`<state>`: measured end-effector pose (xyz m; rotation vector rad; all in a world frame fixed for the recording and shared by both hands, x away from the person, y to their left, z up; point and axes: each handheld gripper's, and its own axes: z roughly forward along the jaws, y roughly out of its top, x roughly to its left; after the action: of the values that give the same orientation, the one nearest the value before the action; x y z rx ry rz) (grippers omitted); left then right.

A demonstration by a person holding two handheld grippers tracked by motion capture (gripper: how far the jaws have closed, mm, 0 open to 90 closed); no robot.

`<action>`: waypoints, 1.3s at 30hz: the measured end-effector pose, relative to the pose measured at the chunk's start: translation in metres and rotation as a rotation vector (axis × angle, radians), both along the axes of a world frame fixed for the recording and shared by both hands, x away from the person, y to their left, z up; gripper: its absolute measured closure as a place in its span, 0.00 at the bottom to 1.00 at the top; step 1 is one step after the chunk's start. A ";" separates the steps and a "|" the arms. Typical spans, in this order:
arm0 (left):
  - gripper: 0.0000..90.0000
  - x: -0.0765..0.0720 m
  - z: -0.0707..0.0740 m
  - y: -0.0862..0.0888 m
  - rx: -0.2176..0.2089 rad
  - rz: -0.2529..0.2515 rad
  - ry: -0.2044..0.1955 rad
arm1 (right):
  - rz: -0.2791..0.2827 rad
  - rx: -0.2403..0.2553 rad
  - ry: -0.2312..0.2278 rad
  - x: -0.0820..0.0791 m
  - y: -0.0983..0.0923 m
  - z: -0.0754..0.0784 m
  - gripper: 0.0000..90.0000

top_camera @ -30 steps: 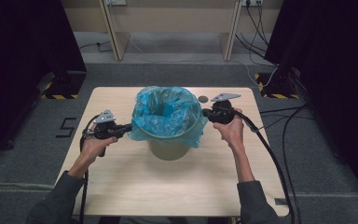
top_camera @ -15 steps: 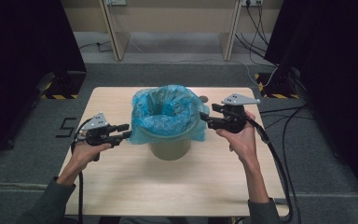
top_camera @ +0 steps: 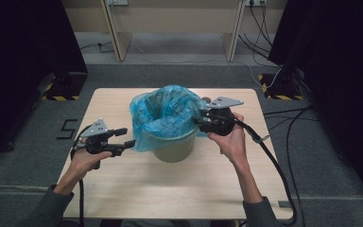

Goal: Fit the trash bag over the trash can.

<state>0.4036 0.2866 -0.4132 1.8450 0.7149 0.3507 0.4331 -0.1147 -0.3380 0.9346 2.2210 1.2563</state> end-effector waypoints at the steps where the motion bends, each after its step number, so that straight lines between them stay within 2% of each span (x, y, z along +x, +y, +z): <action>1: 0.33 -0.001 0.003 0.005 -0.019 0.012 -0.006 | 0.001 -0.017 -0.016 0.003 -0.004 0.000 0.89; 3: 0.32 0.001 0.009 0.014 -0.045 0.030 -0.013 | -0.002 -0.024 -0.018 0.006 -0.008 0.001 0.94; 6: 0.30 0.005 0.015 0.019 -0.061 0.046 -0.020 | -0.002 -0.029 -0.018 0.009 -0.012 0.002 0.98; 8: 0.30 0.011 0.023 0.021 -0.099 0.046 -0.011 | -0.011 -0.047 -0.018 0.013 -0.018 0.004 0.99; 12: 0.29 0.019 0.031 0.020 -0.097 0.070 -0.029 | -0.010 -0.060 -0.015 0.016 -0.023 0.004 0.99; 14: 0.29 0.028 0.036 0.017 -0.109 0.084 -0.029 | -0.005 -0.069 -0.011 0.020 -0.025 0.003 0.93; 15: 0.29 0.033 0.038 0.016 -0.108 0.089 -0.029 | -0.012 -0.049 0.009 0.022 -0.025 0.002 0.73; 16: 0.29 0.038 0.040 0.014 -0.098 0.096 -0.031 | -0.012 -0.049 0.009 0.022 -0.025 0.002 0.73; 17: 0.29 0.047 0.044 0.010 -0.098 0.109 -0.023 | -0.053 -0.062 -0.003 0.015 -0.020 0.003 0.62; 18: 0.29 0.047 0.044 0.010 -0.098 0.109 -0.023 | -0.065 -0.061 -0.021 0.009 -0.017 0.005 0.58; 20: 0.29 0.055 0.047 0.006 -0.113 0.113 -0.016 | -0.064 -0.053 -0.027 0.005 -0.015 0.007 0.54; 21: 0.29 0.064 0.052 0.000 -0.117 0.116 -0.016 | -0.048 -0.010 -0.038 -0.005 -0.010 0.011 0.49; 22: 0.29 0.064 0.052 0.000 -0.117 0.116 -0.016 | -0.048 -0.010 -0.038 -0.005 -0.010 0.011 0.49; 23: 0.29 0.068 0.054 -0.004 -0.116 0.116 -0.014 | -0.035 0.036 -0.039 -0.012 -0.006 0.013 0.47; 24: 0.29 0.074 0.055 -0.007 -0.116 0.118 -0.012 | -0.035 0.036 -0.039 -0.012 -0.006 0.013 0.47; 25: 0.29 0.082 0.057 -0.013 -0.101 0.124 -0.007 | -0.021 0.053 -0.015 -0.016 0.001 0.010 0.43; 28: 0.27 0.090 0.056 -0.016 -0.101 0.125 0.010 | -0.023 0.024 -0.005 -0.016 0.006 0.006 0.43; 29: 0.27 0.095 0.053 -0.018 -0.106 0.111 0.044 | -0.048 -0.011 -0.002 -0.013 0.008 0.001 0.42; 32: 0.40 0.096 0.050 -0.019 -0.092 0.094 0.061 | -0.059 -0.023 0.003 -0.009 0.008 -0.004 0.43; 34: 0.52 0.095 0.047 -0.016 -0.096 0.074 0.064 | -0.060 -0.004 0.002 -0.008 0.006 -0.008 0.50; 35: 0.57 0.094 0.046 -0.015 -0.114 0.062 0.067 | -0.061 0.003 -0.009 -0.008 0.005 -0.009 0.55; 36: 0.57 0.093 0.045 -0.014 -0.123 0.050 0.068 | -0.061 0.003 -0.009 -0.008 0.005 -0.009 0.55; 38: 0.66 0.088 0.047 -0.012 -0.124 0.031 0.058 | -0.054 0.011 -0.022 -0.010 0.000 -0.007 0.68; 39: 0.77 0.086 0.048 -0.011 -0.117 0.031 0.047 | -0.047 0.025 -0.026 -0.012 -0.003 -0.006 0.75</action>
<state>0.4900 0.2755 -0.3651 1.7378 0.7807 0.2803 0.4208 -0.1180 -0.3438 0.9680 2.1555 1.2714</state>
